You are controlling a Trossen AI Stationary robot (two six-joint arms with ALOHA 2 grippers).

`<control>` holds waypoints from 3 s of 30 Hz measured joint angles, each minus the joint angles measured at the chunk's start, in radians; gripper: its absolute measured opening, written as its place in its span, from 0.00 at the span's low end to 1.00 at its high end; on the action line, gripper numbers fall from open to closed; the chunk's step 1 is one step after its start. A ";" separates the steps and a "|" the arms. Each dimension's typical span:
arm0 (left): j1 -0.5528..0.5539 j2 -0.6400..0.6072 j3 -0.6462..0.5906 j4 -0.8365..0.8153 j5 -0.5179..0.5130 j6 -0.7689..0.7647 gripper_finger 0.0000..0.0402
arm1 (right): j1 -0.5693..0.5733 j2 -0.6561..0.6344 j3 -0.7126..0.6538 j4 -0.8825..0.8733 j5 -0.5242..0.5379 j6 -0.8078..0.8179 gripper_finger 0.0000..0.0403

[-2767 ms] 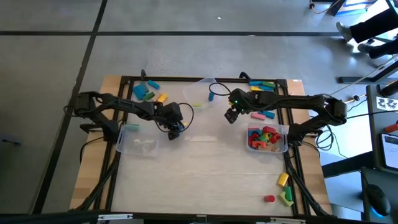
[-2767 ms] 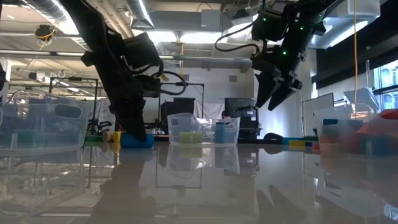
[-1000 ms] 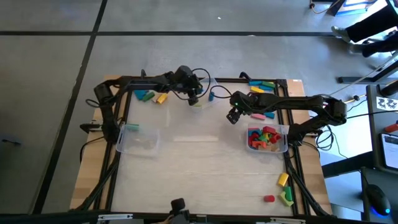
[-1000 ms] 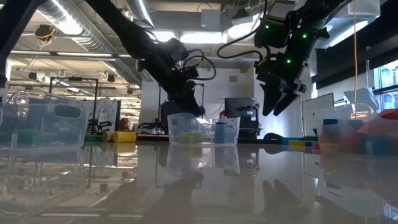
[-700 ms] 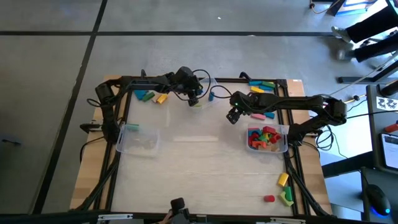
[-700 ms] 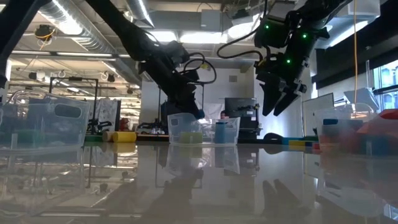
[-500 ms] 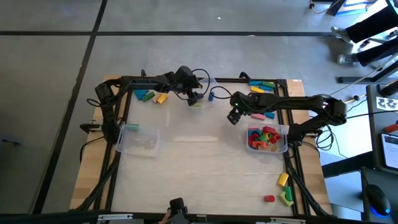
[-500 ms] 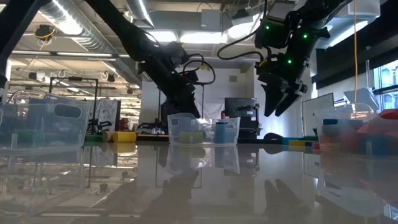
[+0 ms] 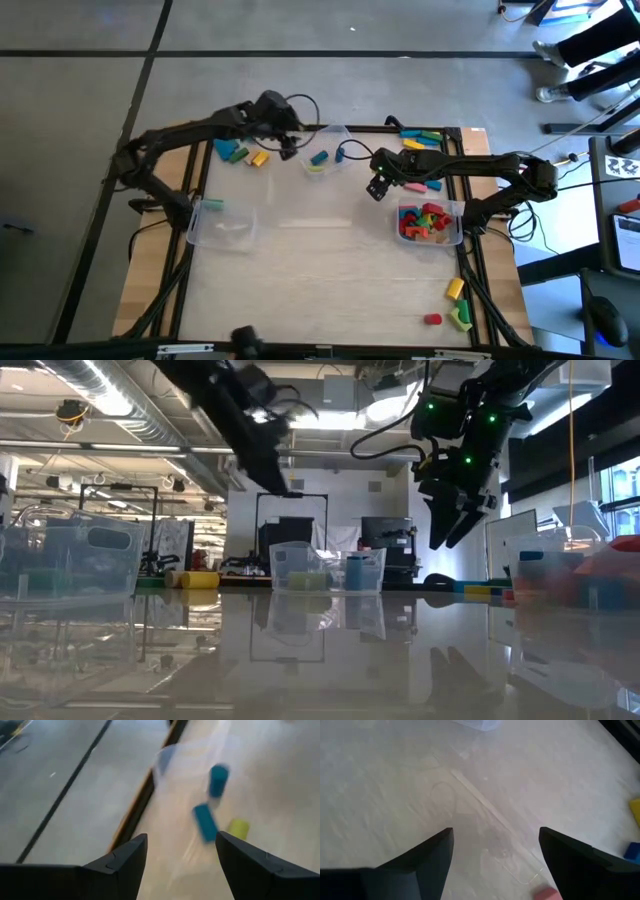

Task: Sort blocks by size
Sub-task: Put the yellow cylindrical block into the top transparent bin

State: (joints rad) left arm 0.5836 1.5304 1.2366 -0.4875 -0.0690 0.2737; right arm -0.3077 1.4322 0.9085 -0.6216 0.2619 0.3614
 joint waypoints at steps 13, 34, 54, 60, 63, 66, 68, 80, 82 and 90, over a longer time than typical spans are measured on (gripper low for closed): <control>0.132 -0.091 -0.106 -0.263 -0.304 -0.243 0.57 | 0.000 0.000 0.000 -0.014 0.015 0.000 0.73; 0.115 -0.040 -0.345 -0.116 -0.092 -0.311 0.57 | 0.000 0.000 0.000 -0.015 0.015 0.000 0.73; 0.111 0.164 -0.344 -0.016 -0.088 -0.281 0.56 | 0.000 0.000 0.000 -0.017 0.023 0.000 0.73; 0.110 0.168 -0.344 0.002 -0.083 -0.281 0.43 | 0.000 0.000 0.000 -0.016 0.025 0.000 0.73; 0.110 0.168 -0.341 0.008 -0.083 -0.272 0.35 | 0.000 0.000 0.000 -0.016 0.025 0.000 0.73; 0.110 0.169 -0.341 0.009 -0.085 -0.256 0.31 | 0.000 0.000 0.000 -0.016 0.025 0.000 0.73; 0.110 0.169 -0.341 0.009 -0.086 -0.235 0.31 | 0.000 0.000 0.000 -0.016 0.026 0.000 0.73; 0.075 -0.033 -0.345 -0.051 -0.121 -0.187 0.34 | 0.000 0.000 0.000 -0.004 0.026 0.000 0.73; 0.067 -0.074 -0.345 -0.029 -0.120 -0.187 0.35 | 0.000 0.000 0.000 0.003 0.026 0.000 0.73; 0.024 -0.119 -0.343 0.135 -0.112 -0.187 0.35 | 0.000 0.000 0.000 0.034 0.026 0.000 0.73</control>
State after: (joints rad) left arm 0.6079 1.4118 0.8936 -0.3521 -0.1813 0.0868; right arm -0.3079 1.4322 0.9081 -0.5874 0.2878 0.3611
